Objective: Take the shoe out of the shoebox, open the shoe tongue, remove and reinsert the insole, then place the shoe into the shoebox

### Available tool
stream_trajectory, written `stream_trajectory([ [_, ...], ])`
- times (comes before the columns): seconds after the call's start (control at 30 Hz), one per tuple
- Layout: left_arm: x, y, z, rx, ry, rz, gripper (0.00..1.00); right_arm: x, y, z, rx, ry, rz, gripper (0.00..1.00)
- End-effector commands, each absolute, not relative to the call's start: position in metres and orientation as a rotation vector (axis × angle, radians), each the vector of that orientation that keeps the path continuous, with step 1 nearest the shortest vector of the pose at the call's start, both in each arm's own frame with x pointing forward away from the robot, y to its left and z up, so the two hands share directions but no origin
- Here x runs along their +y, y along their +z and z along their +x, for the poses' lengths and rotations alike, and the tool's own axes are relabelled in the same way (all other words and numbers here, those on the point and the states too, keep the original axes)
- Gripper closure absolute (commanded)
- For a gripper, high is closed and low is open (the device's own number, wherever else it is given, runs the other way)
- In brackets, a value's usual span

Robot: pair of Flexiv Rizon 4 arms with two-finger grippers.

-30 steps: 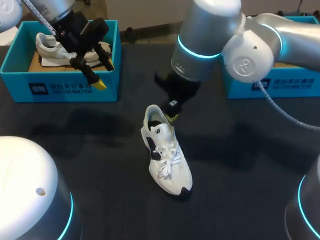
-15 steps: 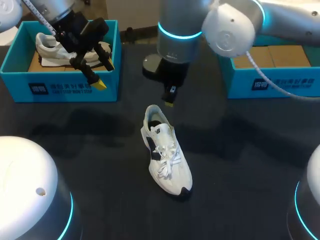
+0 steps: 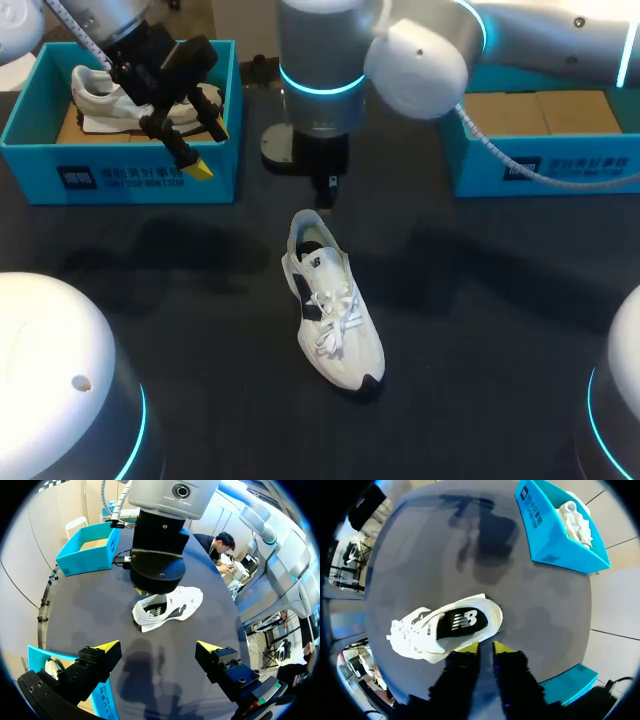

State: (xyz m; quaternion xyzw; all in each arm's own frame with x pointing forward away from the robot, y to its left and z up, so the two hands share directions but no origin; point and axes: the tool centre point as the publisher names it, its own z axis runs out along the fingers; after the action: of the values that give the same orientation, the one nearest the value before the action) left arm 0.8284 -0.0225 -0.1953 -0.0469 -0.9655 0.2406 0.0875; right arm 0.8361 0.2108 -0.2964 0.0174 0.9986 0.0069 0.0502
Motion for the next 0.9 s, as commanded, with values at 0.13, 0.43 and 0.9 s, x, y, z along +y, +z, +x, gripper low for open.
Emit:
stream_trajectory([
  [0.13, -0.022, -0.195, 0.827, -2.877, 0.715, -0.140, 0.00, 0.214, -0.305, 0.842, 3.047, 0.049, 0.037, 0.27],
  [0.43, -0.022, -0.195, 0.827, -2.877, 0.715, -0.140, 0.00, 0.218, -0.313, 0.848, 3.044, 0.016, -0.018, 0.00],
  [0.9, -0.022, -0.195, 0.827, -2.877, 0.715, -0.140, 0.00, 0.234, -0.330, 0.859, 3.068, -0.005, -0.133, 0.00],
])
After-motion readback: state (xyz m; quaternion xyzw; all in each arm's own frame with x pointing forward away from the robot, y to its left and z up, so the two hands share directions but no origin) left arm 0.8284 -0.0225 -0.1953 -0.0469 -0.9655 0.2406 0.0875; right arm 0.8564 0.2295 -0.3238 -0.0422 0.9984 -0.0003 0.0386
